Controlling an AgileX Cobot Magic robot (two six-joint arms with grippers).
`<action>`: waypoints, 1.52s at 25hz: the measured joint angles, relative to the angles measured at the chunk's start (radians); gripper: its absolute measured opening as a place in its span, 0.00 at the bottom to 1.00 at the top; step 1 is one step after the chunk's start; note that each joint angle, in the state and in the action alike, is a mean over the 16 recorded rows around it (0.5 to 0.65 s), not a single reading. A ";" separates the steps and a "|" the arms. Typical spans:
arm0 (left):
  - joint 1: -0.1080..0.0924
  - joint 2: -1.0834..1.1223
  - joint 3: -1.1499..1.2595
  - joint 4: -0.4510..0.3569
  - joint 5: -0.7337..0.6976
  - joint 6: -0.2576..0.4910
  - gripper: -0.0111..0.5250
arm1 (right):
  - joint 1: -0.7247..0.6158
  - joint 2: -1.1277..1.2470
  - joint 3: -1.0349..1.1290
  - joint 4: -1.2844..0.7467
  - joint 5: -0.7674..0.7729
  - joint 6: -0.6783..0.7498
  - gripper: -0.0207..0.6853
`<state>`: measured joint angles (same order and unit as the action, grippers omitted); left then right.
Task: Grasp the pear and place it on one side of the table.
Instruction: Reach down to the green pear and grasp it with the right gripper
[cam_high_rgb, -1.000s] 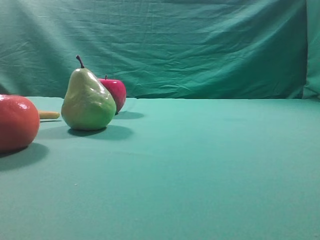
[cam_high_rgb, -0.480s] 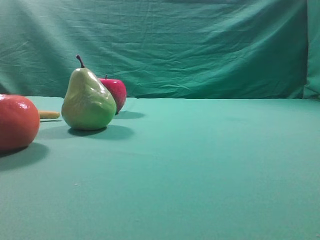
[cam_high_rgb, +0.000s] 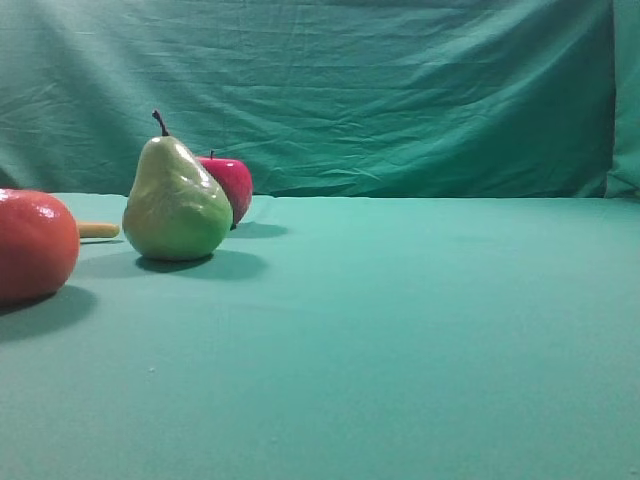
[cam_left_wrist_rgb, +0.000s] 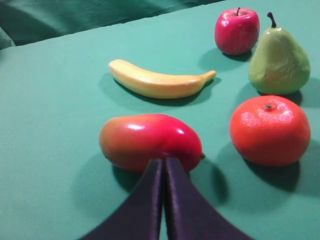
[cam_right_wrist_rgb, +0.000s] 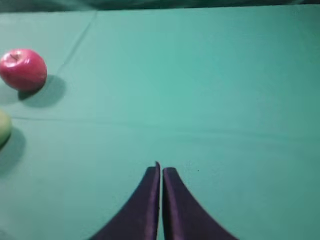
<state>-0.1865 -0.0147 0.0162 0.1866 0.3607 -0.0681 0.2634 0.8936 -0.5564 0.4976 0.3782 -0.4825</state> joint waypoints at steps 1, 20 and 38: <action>0.000 0.000 0.000 0.000 0.000 0.000 0.02 | 0.023 0.052 -0.033 0.000 0.003 -0.017 0.03; 0.000 0.000 0.000 0.000 0.000 0.000 0.02 | 0.468 0.805 -0.639 0.002 0.024 -0.283 0.76; 0.000 0.000 0.000 0.000 0.000 0.000 0.02 | 0.535 1.194 -0.895 0.017 -0.111 -0.346 0.87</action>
<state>-0.1865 -0.0147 0.0162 0.1866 0.3607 -0.0681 0.7986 2.0879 -1.4519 0.5147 0.2675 -0.8281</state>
